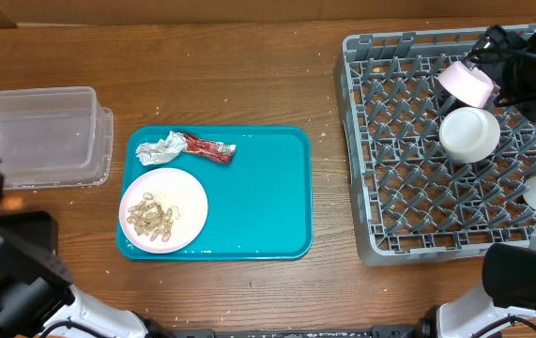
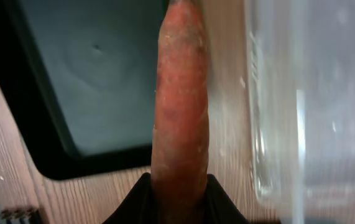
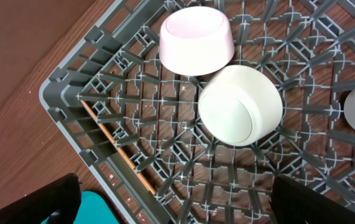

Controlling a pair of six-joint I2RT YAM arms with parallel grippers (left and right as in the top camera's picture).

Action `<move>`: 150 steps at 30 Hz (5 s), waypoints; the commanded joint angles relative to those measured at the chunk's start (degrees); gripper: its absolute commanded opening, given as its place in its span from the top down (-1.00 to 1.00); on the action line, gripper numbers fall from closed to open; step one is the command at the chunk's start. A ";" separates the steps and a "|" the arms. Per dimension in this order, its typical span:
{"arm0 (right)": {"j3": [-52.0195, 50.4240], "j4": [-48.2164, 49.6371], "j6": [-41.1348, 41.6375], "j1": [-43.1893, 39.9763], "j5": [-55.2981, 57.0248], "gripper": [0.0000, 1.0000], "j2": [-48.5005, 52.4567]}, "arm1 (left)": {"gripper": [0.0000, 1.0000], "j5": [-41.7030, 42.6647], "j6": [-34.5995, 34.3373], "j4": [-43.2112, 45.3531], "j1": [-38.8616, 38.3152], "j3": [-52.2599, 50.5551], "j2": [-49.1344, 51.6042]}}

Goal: Sort waste into correct bins and load items into the dishwasher
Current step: 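Carry the carrot left and drop it onto the black tray, then reach the left gripper to the white plate and grip its rim, then lift the plate with the left gripper and move it over the black tray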

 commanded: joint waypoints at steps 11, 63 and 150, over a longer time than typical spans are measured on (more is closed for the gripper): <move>0.09 0.33 0.09 -0.17 -0.07 -1.00 -0.31 | 0.68 -0.70 -4.63 18.58 12.74 -23.19 -1.38; 0.09 0.33 0.11 -0.17 -0.07 -1.00 -0.31 | -0.95 10.84 14.40 1.14 -57.05 -7.61 -3.30; 0.09 0.33 0.11 -0.17 -0.07 -1.00 -0.31 | 0.92 -7.63 4.76 5.68 -65.51 -23.28 -3.32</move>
